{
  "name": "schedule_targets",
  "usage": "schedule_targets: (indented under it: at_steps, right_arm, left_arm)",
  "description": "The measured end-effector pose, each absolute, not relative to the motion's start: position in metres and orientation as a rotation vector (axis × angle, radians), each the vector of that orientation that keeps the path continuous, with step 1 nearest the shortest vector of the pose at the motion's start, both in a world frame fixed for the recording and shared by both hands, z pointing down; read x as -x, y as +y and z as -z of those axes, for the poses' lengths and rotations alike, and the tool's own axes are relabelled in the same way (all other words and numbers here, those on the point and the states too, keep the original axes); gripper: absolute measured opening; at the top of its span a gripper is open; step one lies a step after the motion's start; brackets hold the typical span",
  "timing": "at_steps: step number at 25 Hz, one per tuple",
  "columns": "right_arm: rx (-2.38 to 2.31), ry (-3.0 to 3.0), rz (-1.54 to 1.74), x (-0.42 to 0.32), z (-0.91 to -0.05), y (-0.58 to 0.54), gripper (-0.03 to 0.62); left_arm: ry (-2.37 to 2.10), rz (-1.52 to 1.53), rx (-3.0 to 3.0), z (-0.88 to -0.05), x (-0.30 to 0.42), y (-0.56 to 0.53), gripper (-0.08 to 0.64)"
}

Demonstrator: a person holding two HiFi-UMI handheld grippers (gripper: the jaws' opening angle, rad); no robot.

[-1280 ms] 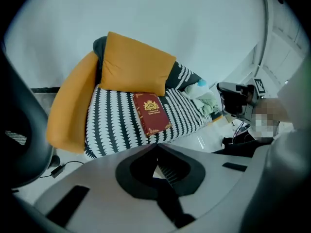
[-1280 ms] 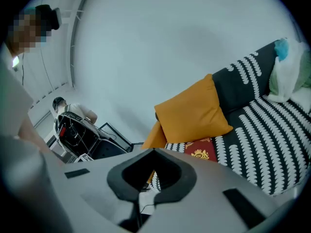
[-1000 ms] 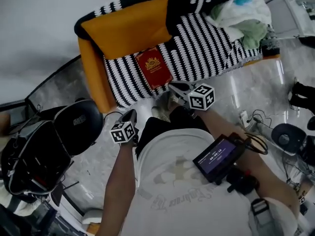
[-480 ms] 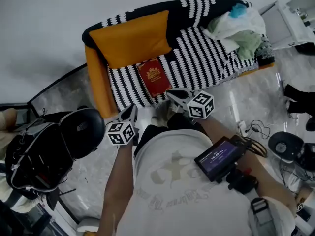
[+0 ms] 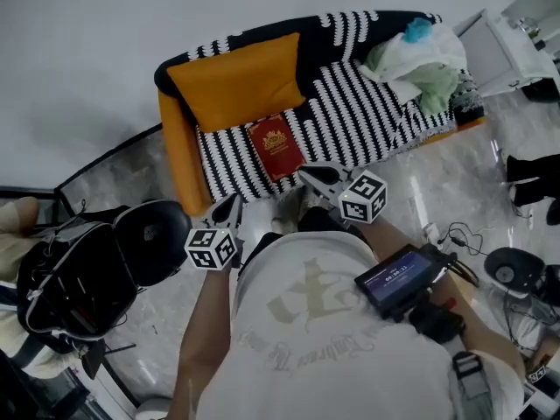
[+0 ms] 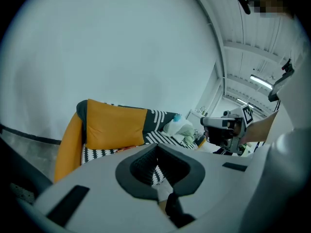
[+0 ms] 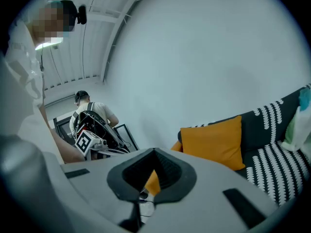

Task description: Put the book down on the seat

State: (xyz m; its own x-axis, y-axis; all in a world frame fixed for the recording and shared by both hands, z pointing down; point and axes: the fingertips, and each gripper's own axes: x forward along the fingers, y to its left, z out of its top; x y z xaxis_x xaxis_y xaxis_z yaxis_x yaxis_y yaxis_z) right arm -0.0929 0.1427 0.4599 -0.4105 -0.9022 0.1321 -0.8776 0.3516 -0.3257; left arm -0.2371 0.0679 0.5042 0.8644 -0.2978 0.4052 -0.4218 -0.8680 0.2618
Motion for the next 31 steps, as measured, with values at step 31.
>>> schedule_targets:
  at_steps: [31]
  right_arm:
    - [1.770, 2.468, 0.500, 0.057, -0.446, 0.131, 0.014]
  left_arm:
    - [-0.466, -0.475, -2.698, -0.491, 0.202, 0.040, 0.012]
